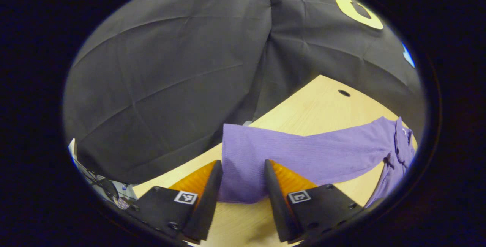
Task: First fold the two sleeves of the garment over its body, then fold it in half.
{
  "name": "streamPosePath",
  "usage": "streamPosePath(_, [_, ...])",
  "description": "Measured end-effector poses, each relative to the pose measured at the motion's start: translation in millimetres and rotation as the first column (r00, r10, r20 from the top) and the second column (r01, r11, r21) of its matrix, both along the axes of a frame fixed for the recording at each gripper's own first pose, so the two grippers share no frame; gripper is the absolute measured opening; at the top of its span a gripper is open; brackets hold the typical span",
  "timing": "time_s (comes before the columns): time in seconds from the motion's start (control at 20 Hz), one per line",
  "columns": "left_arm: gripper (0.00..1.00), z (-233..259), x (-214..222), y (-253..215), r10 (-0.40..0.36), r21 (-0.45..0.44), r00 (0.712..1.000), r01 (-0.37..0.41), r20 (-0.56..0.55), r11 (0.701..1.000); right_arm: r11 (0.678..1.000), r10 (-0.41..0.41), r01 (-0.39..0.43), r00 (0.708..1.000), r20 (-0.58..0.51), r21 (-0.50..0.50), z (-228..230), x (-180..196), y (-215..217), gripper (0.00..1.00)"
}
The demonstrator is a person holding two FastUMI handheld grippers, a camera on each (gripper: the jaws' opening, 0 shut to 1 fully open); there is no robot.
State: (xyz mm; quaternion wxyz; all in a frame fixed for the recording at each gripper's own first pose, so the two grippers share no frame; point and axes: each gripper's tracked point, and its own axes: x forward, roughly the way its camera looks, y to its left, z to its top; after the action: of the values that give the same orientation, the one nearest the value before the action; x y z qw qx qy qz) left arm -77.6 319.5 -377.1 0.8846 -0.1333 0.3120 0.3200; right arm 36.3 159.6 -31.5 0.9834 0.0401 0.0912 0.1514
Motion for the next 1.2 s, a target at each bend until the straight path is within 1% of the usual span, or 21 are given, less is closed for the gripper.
streamPosePath(0.1, [0.58, -2.1, 3.9, -2.3, -0.015, 0.013, 1.0, 0.015, -0.012, 1.0, 1.0, 0.008, -0.008, 1.0, -0.012, 0.001, -4.9, 1.0, -3.8, 0.85])
streamPosePath(0.15, [0.59, -4.2, 5.6, -4.2, -0.023, 0.016, 1.0, 0.023, -0.012, 1.0, 1.0, 0.01, -0.01, 1.0, -0.016, 0.001, -8.5, 2.9, -5.4, 0.85])
streamPosePath(0.2, [0.52, -0.6, 6.9, -9.6, -0.013, 0.003, 1.0, 0.013, 0.021, 1.0, 1.0, 0.012, -0.012, 1.0, -0.021, 0.001, -11.1, 3.9, -8.8, 0.85])
streamPosePath(0.25, [0.36, 0.1, 12.3, -10.7, -0.001, 0.004, 1.0, 0.001, 0.015, 1.0, 1.0, 0.012, -0.012, 1.0, -0.027, 0.004, -13.8, 4.6, -12.3, 0.85])
streamPosePath(0.3, [0.21, -0.2, 14.4, -10.3, -0.021, 0.028, 1.0, 0.021, -0.002, 0.999, 1.0, 0.011, -0.011, 0.999, -0.033, 0.007, -15.5, 5.1, -16.7, 0.82])
streamPosePath(0.35, [0.23, 1.0, 11.9, -12.3, -0.026, 0.037, 1.0, 0.026, -0.011, 0.999, 1.0, 0.006, -0.006, 0.999, -0.037, 0.01, -17.8, 5.3, -22.0, 0.85])
streamPosePath(0.4, [0.1, -1.4, 18.6, -12.6, -0.043, 0.037, 0.999, 0.043, -0.007, 0.998, 1.0, -0.001, 0.001, 0.999, -0.039, 0.012, -18.0, 7.7, -28.5, 0.85])
streamPosePath(0.45, [0.1, 2.5, 22.1, -13.7, -0.056, 0.036, 0.998, 0.056, -0.001, 0.998, 1.0, -0.008, 0.009, 0.999, -0.04, 0.014, -20.1, 10.2, -34.2, 0.85])
streamPosePath(0.5, [0.07, 4.8, 23.8, -17.3, -0.062, 0.015, 0.998, 0.062, 0.004, 0.998, 1.0, -0.019, 0.019, 0.999, -0.044, 0.013, -21.9, 11.3, -41.9, 0.85])
streamPosePath(0.65, [0.07, 23.8, 37.5, -28.7, -0.061, -0.016, 0.996, 0.063, 0.064, 0.998, 0.998, -0.052, 0.053, 0.997, -0.056, 0.017, -28.5, 14.2, -64.5, 0.85])
streamPosePath(0.75, [0.07, 38.0, 48.3, -43.5, -0.063, -0.069, 0.993, 0.07, 0.097, 0.995, 0.997, -0.072, 0.074, 0.995, -0.07, 0.025, -35.4, 17.2, -77.2, 0.85])
streamPosePath(0.95, [0.07, 69.6, 71.6, -70.0, -0.058, -0.139, 0.981, 0.084, 0.184, 0.987, 0.995, -0.094, 0.098, 0.992, -0.088, 0.035, -46.9, 19.5, -94.8, 0.85])
streamPosePath(1.05, [0.07, 85.2, 85.7, -88.9, -0.066, -0.176, 0.973, 0.106, 0.223, 0.979, 0.994, -0.098, 0.103, 0.991, -0.095, 0.041, -51.5, 21.2, -100.3, 0.85])
streamPosePath(1.2, [0.07, 110.2, 104.0, -119.2, -0.104, -0.184, 0.957, 0.157, 0.269, 0.97, 0.993, -0.104, 0.109, 0.99, -0.098, 0.048, -54.9, 21.7, -109.0, 0.85])
